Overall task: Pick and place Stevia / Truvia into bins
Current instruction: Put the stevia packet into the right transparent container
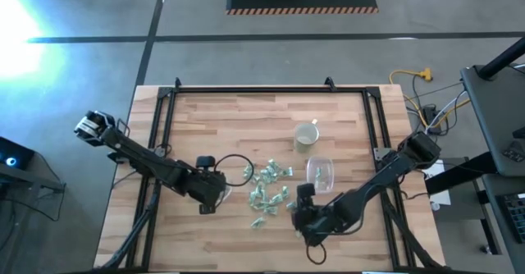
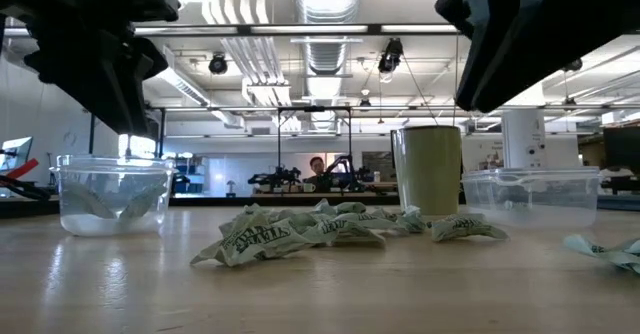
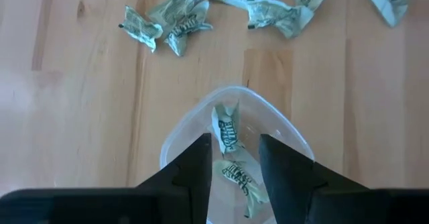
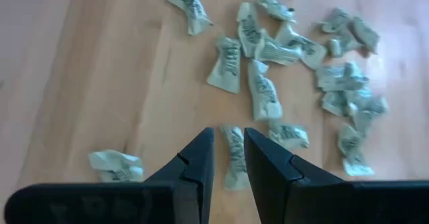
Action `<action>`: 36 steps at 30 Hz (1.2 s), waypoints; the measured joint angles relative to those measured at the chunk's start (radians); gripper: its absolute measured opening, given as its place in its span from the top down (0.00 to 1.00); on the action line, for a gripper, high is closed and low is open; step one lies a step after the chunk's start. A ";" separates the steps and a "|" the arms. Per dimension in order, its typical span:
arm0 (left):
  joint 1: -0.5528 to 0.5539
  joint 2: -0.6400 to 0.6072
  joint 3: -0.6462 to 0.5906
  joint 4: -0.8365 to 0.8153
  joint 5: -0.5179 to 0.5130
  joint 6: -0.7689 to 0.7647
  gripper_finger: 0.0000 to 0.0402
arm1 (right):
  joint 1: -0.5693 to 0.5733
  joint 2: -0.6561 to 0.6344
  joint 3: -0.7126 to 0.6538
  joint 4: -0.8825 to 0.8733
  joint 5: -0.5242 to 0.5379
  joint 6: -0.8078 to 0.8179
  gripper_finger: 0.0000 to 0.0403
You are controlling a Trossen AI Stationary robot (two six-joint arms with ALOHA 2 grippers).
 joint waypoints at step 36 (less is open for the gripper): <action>-0.003 -0.012 0.021 0.002 -0.030 0.053 0.73 | -0.156 0.026 -0.212 0.258 -0.185 0.001 0.64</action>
